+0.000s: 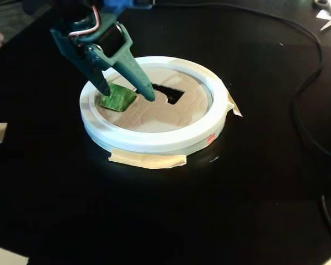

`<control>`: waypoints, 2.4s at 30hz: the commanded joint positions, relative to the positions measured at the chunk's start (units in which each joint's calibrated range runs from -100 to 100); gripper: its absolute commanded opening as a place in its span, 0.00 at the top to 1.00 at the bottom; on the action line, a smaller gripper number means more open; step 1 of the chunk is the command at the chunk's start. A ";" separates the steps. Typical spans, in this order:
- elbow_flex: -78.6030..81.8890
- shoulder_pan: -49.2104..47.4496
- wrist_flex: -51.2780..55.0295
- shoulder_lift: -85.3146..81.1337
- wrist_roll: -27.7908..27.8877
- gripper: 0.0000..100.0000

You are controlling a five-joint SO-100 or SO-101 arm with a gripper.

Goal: Pick up the square block and drop it in corresponding square shaped hole

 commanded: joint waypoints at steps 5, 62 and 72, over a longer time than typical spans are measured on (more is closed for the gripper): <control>-0.99 -4.33 -0.56 -0.18 -1.95 0.17; 42.09 38.61 9.57 -73.54 15.24 0.16; 67.50 53.22 4.06 -99.51 23.15 0.17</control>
